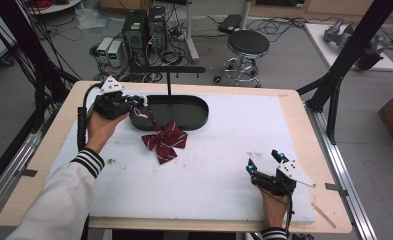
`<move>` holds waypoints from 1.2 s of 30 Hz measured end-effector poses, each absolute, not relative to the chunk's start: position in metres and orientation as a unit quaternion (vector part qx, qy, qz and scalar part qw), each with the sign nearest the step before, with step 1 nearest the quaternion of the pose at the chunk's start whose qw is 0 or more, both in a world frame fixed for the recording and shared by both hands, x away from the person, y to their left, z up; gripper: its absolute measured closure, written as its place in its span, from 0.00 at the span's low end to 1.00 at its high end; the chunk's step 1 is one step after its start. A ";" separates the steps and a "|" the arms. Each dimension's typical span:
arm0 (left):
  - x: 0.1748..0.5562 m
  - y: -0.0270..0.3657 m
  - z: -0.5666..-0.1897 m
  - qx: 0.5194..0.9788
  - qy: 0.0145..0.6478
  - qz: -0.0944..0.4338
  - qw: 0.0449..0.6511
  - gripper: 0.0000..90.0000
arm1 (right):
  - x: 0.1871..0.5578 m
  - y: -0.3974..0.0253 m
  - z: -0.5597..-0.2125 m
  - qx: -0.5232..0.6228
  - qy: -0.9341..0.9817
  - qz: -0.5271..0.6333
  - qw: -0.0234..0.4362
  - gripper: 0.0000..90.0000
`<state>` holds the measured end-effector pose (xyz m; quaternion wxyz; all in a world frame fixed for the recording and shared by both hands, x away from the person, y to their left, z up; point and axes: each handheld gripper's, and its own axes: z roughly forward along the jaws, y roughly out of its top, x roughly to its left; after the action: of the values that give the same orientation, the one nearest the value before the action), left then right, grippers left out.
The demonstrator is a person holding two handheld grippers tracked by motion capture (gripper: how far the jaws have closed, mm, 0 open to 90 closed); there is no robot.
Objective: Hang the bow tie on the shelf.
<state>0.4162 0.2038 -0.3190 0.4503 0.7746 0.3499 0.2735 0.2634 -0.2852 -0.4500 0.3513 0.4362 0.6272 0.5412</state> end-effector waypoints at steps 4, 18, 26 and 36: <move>0.418 0.204 -0.313 0.769 0.349 0.281 0.455 0.97 | 0.264 -0.285 -0.450 0.435 0.628 0.541 0.352 0.09; 0.433 0.201 -0.286 0.755 0.336 0.305 0.473 0.97 | 0.264 -0.285 -0.450 0.436 0.628 0.541 0.352 0.09; 0.439 0.197 -0.271 0.749 0.332 0.315 0.479 0.97 | 0.264 -0.285 -0.450 0.436 0.627 0.541 0.352 0.09; 0.450 0.198 -0.249 0.740 0.331 0.337 0.479 0.97 | 0.264 -0.285 -0.450 0.436 0.628 0.541 0.351 0.09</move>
<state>0.4499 0.1978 -0.2494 0.4787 0.7404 0.3308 0.3366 0.2635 -0.2853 -0.4500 0.3512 0.4361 0.6277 0.5409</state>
